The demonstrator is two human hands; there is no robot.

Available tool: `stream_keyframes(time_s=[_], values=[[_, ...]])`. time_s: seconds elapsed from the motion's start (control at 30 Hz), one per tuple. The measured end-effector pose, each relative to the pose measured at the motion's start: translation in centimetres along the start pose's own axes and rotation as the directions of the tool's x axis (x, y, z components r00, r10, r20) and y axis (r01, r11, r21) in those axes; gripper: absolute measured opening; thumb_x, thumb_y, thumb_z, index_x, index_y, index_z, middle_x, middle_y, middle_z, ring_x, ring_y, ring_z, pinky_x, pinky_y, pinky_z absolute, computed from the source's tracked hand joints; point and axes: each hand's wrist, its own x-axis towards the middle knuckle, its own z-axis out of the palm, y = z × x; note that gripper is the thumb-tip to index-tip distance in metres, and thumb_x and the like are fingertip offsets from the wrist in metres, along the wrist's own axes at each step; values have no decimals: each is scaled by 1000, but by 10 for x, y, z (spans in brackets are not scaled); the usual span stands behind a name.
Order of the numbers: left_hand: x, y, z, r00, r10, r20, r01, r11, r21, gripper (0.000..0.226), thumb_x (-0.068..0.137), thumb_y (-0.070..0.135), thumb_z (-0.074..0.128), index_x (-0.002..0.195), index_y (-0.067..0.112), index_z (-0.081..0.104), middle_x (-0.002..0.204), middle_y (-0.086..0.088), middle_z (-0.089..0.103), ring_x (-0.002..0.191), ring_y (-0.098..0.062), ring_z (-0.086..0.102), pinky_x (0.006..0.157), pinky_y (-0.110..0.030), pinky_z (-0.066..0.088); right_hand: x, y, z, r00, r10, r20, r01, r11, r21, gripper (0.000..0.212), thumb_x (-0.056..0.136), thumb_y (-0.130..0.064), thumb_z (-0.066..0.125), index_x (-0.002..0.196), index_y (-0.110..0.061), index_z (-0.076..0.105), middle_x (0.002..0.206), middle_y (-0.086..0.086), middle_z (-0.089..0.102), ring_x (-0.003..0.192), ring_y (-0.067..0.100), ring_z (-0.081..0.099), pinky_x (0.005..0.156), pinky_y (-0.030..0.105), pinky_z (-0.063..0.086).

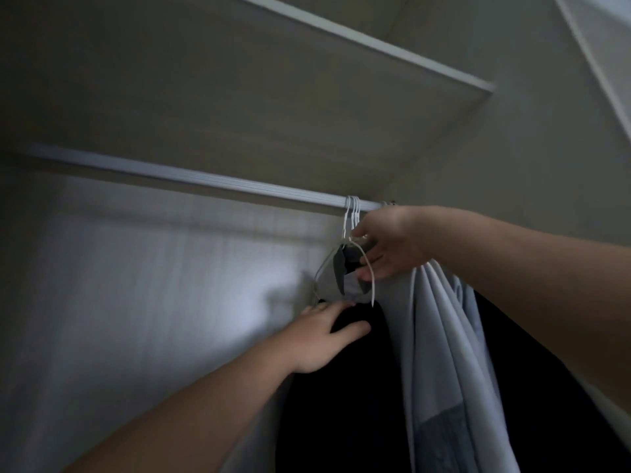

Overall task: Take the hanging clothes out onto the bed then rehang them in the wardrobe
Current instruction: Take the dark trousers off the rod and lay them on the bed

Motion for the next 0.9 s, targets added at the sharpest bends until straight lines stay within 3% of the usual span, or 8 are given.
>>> stream_keyframes(time_s=[0.13,0.23,0.33,0.5,0.67,0.77,0.9], values=[[-6,-11,-11,1000,9,22,-7,994,-108,72,84,76,44,144,36,42,145,1,50,135,-16,45,114,-36,35,9,-3,11,999,-9,36,3,985,175,44,100,-25,45,136,0,39,88,16,54,66,22,53,55,31,44],[-12,-10,-16,999,11,34,-4,982,-190,86,69,86,39,141,40,43,142,6,52,130,-10,49,112,-33,37,20,-5,20,999,-28,41,14,955,295,19,98,-21,44,106,-5,42,70,6,40,51,12,33,37,18,28],[-14,-10,-18,999,16,27,-10,980,-199,71,81,78,44,140,40,43,143,5,51,129,-11,50,111,-31,38,28,-7,24,1000,-21,-3,20,917,397,11,95,-19,42,90,-11,37,64,1,26,39,9,21,30,13,17],[-17,-9,-21,1000,24,16,-21,984,-177,58,94,64,46,145,37,39,146,2,48,132,-14,47,105,-26,37,33,-11,39,996,-50,-75,80,878,472,17,94,-15,39,105,-4,47,56,-1,27,32,7,18,27,14,15],[-19,-20,-26,1000,21,7,-19,979,-205,63,94,62,47,149,37,31,149,0,45,134,-18,46,112,-36,37,29,-20,46,989,-133,-60,145,851,505,18,93,-14,37,87,-5,50,45,-9,20,30,4,15,26,15,11],[-14,-27,-31,996,25,-80,-41,980,-197,67,95,60,47,153,33,27,155,-2,38,141,-21,39,115,-39,33,19,-30,45,975,-199,-102,223,826,518,20,94,-13,36,78,-8,47,41,-9,20,27,4,14,27,14,11],[-7,-40,-35,967,-72,-243,19,976,-216,71,94,65,44,153,29,28,157,-3,36,143,-25,34,117,-40,29,-6,-34,38,962,-241,-124,271,854,444,22,96,-10,36,76,-12,46,43,-8,18,27,3,14,24,15,11]])
